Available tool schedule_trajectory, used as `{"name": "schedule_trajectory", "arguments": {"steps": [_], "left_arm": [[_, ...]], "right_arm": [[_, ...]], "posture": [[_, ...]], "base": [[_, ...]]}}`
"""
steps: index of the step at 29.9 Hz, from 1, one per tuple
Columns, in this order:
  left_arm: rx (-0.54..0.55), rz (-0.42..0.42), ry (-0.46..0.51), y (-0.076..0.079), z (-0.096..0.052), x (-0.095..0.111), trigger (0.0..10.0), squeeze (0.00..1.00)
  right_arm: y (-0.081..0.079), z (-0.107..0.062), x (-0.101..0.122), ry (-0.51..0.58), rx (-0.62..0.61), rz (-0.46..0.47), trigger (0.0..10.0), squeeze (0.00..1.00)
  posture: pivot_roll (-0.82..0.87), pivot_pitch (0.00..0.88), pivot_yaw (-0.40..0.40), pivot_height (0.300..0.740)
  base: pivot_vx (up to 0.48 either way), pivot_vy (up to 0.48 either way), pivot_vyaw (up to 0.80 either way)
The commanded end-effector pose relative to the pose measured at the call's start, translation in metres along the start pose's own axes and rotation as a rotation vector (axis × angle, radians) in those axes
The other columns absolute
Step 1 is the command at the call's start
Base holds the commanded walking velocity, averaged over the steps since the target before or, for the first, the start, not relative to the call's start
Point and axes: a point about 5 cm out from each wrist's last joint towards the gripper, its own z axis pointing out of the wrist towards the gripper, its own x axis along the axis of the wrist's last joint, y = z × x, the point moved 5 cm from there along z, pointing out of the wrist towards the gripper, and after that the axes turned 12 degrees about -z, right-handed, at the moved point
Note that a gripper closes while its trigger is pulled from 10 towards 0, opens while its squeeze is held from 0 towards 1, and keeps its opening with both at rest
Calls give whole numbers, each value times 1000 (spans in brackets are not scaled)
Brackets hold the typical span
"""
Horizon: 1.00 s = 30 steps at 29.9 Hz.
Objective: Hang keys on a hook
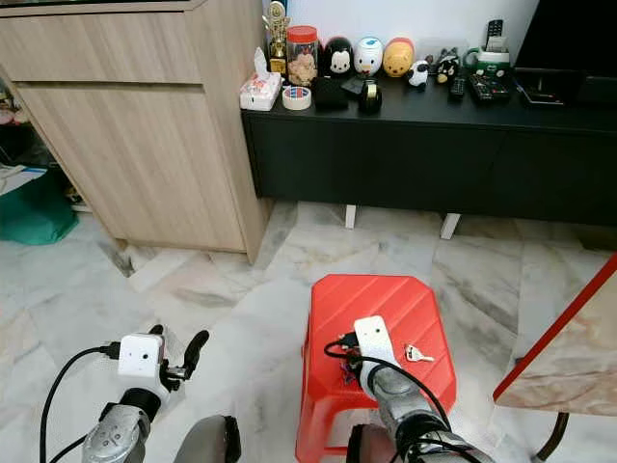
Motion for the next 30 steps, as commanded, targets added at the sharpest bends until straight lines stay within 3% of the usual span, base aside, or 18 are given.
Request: {"name": "schedule_trajectory", "arguments": {"steps": [1, 15, 18, 27, 30], "left_arm": [[-4, 13, -8, -2, -1, 1, 10000, 0], [-5, 13, -17, 0, -1, 0, 10000, 0], [-5, 12, -21, 1, -1, -1, 10000, 0], [-5, 14, -22, 1, 1, -2, 10000, 0], [-4, 14, -24, 0, 1, -2, 10000, 0]], "right_arm": [[-5, -1, -14, -50, 18, -14, 10000, 0], [-8, -1, -16, -71, 19, -22, 10000, 0], [-8, 0, 5, 42, 21, 46, 10000, 0], [-6, 0, 14, 68, 38, 35, 10000, 0], [-6, 0, 14, 68, 58, -7, 10000, 0]], "posture": [[56, 71, 12, 612], [58, 67, 12, 612], [58, 67, 12, 612], [58, 57, 12, 612], [57, 54, 12, 612]], "base": [[0, 0, 0], [0, 0, 0], [0, 0, 0], [0, 0, 0], [0, 0, 0]]}}
